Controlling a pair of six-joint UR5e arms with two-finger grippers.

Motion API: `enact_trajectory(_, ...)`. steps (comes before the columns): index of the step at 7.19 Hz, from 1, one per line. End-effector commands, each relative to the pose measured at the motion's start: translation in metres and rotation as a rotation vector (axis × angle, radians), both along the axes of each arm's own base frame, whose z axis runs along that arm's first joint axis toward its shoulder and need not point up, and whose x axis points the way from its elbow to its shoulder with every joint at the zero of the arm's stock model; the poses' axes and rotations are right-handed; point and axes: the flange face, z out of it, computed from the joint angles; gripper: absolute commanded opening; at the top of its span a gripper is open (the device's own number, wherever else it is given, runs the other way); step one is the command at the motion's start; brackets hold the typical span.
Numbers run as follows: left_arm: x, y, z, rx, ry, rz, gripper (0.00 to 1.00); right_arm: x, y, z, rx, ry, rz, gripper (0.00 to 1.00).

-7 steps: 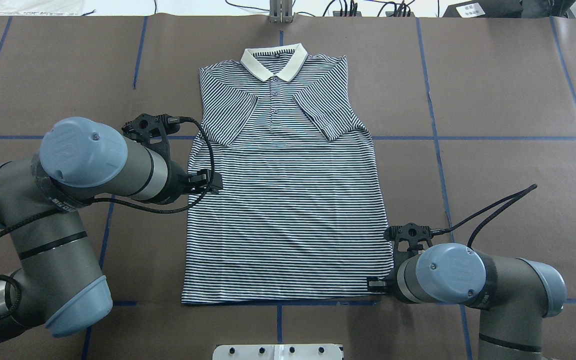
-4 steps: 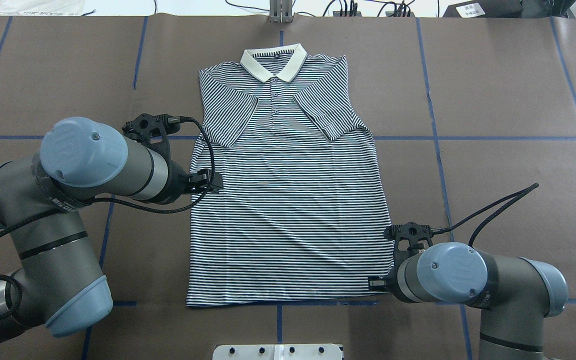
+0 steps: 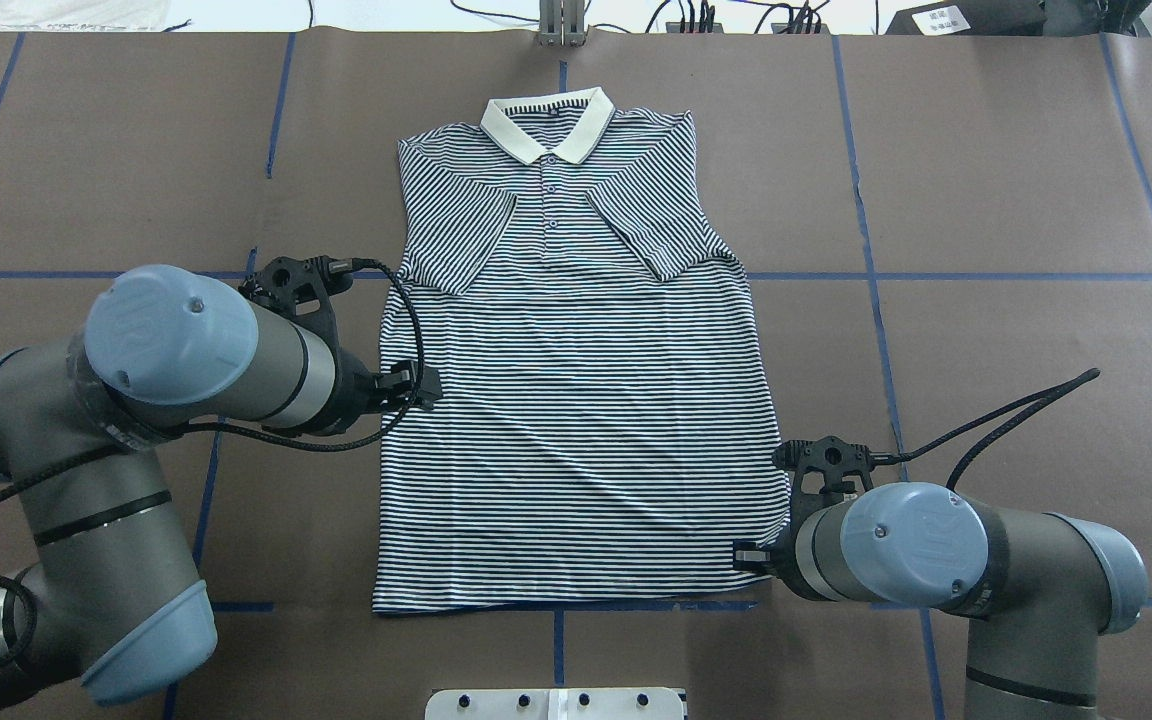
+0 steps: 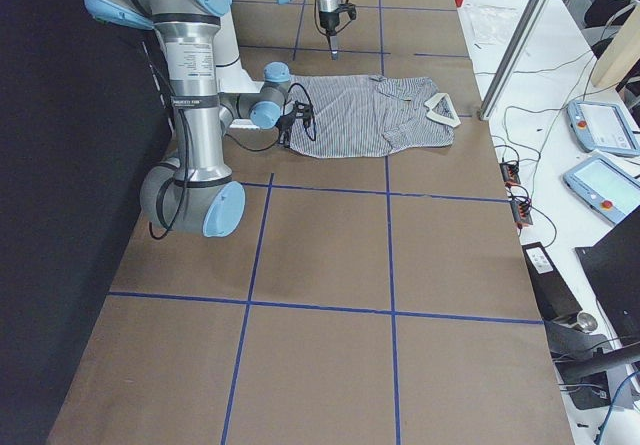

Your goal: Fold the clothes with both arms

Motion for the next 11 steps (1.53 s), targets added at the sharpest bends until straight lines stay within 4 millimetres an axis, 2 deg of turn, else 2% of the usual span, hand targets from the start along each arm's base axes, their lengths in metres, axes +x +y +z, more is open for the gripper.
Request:
enact_trajectory(1,0.044,0.077,0.012,-0.183,-0.044,-0.06,0.98,0.001,-0.002,-0.002,-0.005,-0.009,0.016,0.0)
enact_trajectory(2,0.057,0.103,0.015,-0.233,-0.092,-0.065,0.96,0.001,-0.002,-0.003,-0.006,-0.011,0.017,0.0)
enact_trajectory(3,0.063,0.122,0.019,-0.239,-0.109,-0.076,0.95,0.0,-0.004,-0.013,-0.001,-0.03,0.02,0.0)
enact_trajectory(4,0.069,0.13,0.022,-0.24,-0.119,-0.08,0.94,0.0,-0.005,-0.017,0.001,-0.036,0.022,0.0)
enact_trajectory(6,0.091,0.133,0.049,-0.25,-0.181,-0.082,0.93,-0.001,-0.008,-0.022,0.003,-0.045,0.028,0.0)
enact_trajectory(7,0.091,0.132,0.051,-0.248,-0.186,-0.082,0.93,-0.001,-0.009,-0.024,0.005,-0.049,0.029,0.0)
enact_trajectory(8,0.087,0.134,0.065,-0.255,-0.205,-0.085,0.93,-0.001,-0.009,-0.024,0.004,-0.049,0.03,0.0)
enact_trajectory(11,0.086,0.135,0.066,-0.255,-0.198,-0.081,0.9,0.0,-0.009,-0.025,0.005,-0.051,0.029,0.0)
